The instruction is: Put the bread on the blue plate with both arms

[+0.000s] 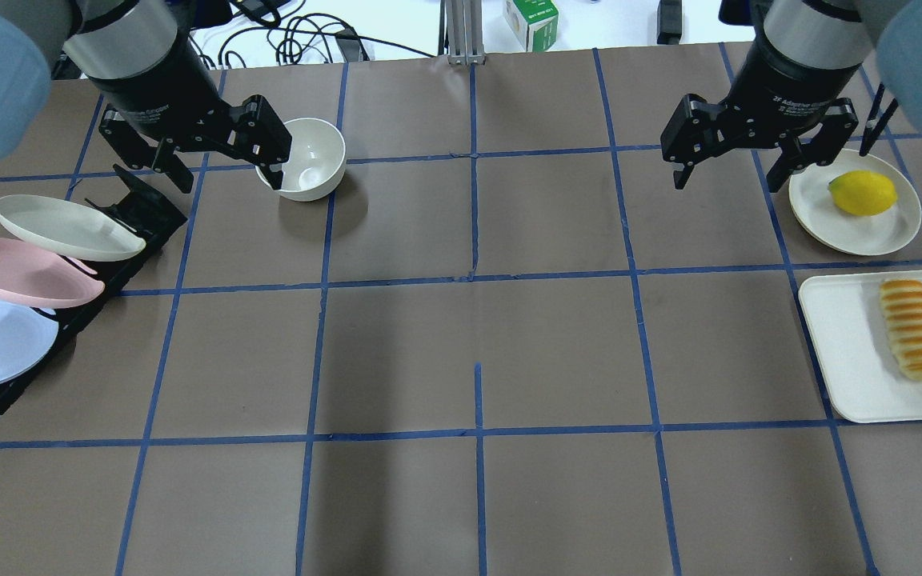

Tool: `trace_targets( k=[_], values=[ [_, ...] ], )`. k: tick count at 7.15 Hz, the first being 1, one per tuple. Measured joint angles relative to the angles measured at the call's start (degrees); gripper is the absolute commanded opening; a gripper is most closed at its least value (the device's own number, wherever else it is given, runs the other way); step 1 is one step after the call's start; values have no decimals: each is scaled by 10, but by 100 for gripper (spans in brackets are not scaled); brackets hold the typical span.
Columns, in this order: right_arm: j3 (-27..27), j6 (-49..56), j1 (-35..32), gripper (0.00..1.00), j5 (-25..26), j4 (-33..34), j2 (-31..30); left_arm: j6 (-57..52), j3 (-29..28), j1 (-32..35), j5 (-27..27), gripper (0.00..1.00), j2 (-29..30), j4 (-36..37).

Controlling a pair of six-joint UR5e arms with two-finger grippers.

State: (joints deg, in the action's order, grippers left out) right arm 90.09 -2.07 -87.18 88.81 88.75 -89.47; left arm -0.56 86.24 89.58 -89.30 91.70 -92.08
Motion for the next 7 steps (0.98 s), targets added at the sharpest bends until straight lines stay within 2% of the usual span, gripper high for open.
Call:
trace_targets(
  k=[1,5,6,7],
  values=[
    [0,-1,1,100,0,-3,0,-2,1,-39,-3,100,-7,-2],
    [1,3,11,100,2,0,6,-10,15,-305,-61,100,-10,-3],
    [5,11,33,100,14,2,16,-11,34,-360,-63,100,-5,18],
    [16,31,71,100,39,5,32,-18,67,-417,-64,100,1,73]
  ],
)
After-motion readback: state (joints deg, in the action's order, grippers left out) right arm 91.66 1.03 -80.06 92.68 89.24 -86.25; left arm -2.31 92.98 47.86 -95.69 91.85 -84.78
